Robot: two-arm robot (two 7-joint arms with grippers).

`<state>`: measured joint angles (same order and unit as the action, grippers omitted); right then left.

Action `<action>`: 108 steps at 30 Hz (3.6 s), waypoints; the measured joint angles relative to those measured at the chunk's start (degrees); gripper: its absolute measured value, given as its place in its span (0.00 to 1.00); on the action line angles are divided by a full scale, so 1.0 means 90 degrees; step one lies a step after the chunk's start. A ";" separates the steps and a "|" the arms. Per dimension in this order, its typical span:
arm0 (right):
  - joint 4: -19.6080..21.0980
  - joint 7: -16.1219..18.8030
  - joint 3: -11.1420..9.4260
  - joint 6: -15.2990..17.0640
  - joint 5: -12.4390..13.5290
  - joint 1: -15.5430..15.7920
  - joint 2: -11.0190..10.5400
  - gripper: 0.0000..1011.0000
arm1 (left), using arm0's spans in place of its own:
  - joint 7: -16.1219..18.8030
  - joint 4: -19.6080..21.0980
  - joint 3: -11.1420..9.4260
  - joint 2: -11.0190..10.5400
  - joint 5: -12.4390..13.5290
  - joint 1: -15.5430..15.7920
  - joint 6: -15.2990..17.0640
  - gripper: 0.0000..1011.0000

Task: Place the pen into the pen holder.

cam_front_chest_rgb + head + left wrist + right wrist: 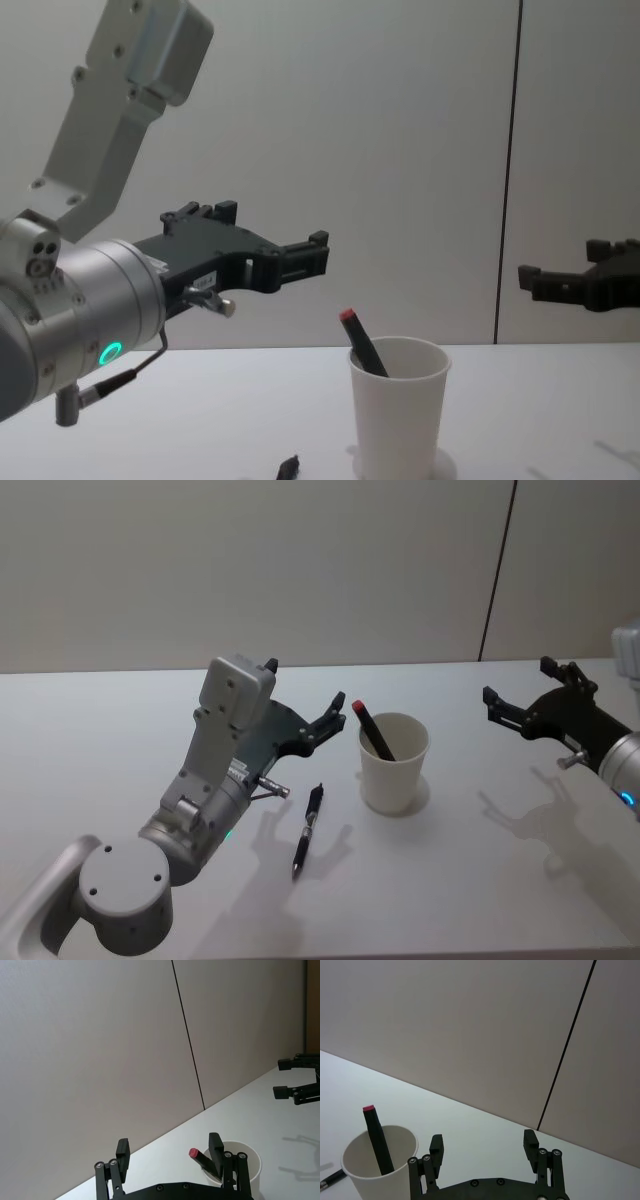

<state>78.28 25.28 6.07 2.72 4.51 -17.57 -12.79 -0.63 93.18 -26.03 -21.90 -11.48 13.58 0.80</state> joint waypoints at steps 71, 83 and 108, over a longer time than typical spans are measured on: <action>0.0189 -0.0019 -0.0046 0.0207 -0.0040 0.0184 -0.0114 0.99 | -0.0115 0.0084 0.0110 0.0126 -0.0892 -0.0205 0.2483 0.99; 0.0188 -0.0019 -0.0046 0.0206 -0.0040 0.0183 -0.0113 0.99 | -0.0617 -0.0220 0.0079 0.0198 -0.0633 -0.0033 0.2854 0.99; 0.0188 -0.0019 -0.0046 0.0207 -0.0040 0.0183 -0.0113 0.99 | -0.0554 -0.0672 -0.0031 0.0416 -0.0384 0.0038 0.3354 0.99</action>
<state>79.97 25.10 5.65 4.58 4.15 -15.92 -13.81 -5.62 87.12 -26.30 -18.15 -14.94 13.93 30.98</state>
